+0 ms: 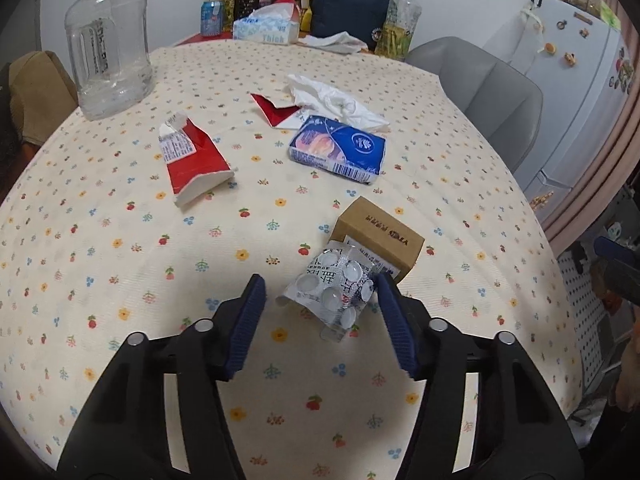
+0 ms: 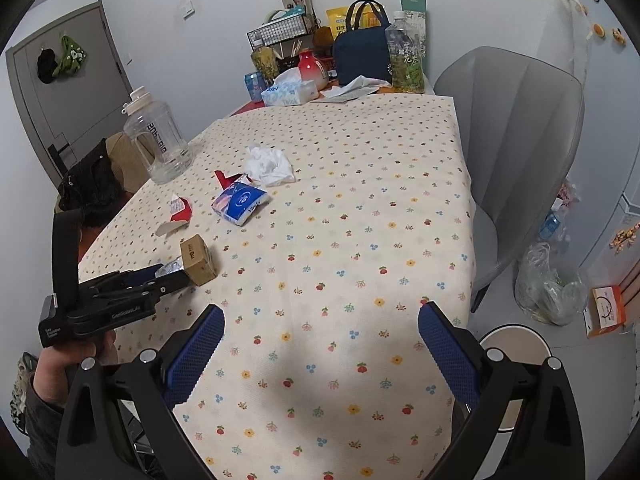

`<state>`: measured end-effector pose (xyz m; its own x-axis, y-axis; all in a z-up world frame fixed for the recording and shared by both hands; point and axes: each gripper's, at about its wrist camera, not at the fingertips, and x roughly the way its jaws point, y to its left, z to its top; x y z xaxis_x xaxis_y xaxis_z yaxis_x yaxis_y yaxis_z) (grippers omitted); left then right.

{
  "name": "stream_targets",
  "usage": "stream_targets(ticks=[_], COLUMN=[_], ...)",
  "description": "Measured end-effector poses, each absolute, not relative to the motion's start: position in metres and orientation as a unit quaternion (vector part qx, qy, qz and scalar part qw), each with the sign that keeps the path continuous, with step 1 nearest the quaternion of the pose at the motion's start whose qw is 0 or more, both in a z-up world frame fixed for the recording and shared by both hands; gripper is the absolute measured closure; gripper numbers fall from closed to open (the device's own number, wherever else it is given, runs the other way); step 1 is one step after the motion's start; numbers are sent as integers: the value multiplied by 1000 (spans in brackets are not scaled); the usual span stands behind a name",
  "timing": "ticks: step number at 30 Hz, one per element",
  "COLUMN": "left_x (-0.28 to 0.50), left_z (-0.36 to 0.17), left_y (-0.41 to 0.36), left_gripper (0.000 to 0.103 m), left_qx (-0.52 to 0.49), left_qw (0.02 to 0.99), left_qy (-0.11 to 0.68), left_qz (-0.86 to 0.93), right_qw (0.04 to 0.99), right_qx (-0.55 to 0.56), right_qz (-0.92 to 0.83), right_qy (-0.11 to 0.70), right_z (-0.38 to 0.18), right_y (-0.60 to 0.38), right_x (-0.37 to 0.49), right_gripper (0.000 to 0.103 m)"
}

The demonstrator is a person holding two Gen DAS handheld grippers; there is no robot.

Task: Collect trash
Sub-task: 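Grasp the silver pill blister pack with the left gripper, then grasp the small brown cardboard box with the right gripper while the left holds the blister pack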

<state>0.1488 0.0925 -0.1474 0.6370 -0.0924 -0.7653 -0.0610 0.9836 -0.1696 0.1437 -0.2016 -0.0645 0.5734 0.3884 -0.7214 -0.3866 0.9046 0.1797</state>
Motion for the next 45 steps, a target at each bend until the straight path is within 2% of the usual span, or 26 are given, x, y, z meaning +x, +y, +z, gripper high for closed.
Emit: stream_targets(ticks=[1,2,3,10,13,20,28,33,35,36,38,39,45], left_x=[150,150,151,132,123,107,98,97,98,98,100,100,104], left_z=[-147,-147,-147,-139,-133,-125,-127,-130,-131,-131,-133,-133,-132], left_y=[91,91,91,106,118,143,165,169,168,167,166,165,158], left_gripper=[49,65,74,77,77,77,76,76,76,76,76,76,76], left_qx=[-87,-87,-90,-118,-124,-137,-153,-154,-154,-154,-154,-153,-149], left_qw=[900,899,897,903,907,912,911,910,909,909,908,908,908], left_qy=[427,428,432,413,402,385,379,380,381,382,384,385,386], left_qz=[-9,-9,-8,2,13,42,62,63,63,63,62,62,60], right_qw=[886,886,885,880,873,853,831,824,822,819,811,804,810], right_qx=[1,2,3,-14,-25,-61,-99,-106,-107,-108,-109,-111,-113], right_qz=[219,220,223,250,269,318,343,337,336,335,340,343,357], right_qy=[407,408,409,404,406,409,426,443,448,452,464,472,451], right_z=[-65,-65,-65,-61,-59,-61,-79,-97,-103,-108,-116,-121,-112], right_y=[-201,-201,-200,-174,-154,-101,-54,-37,-33,-30,-25,-23,-33], right_x=[144,144,145,151,155,154,162,177,182,185,191,194,184], right_gripper=[8,8,8,9,16,20,36,40,44,50,70,73,74])
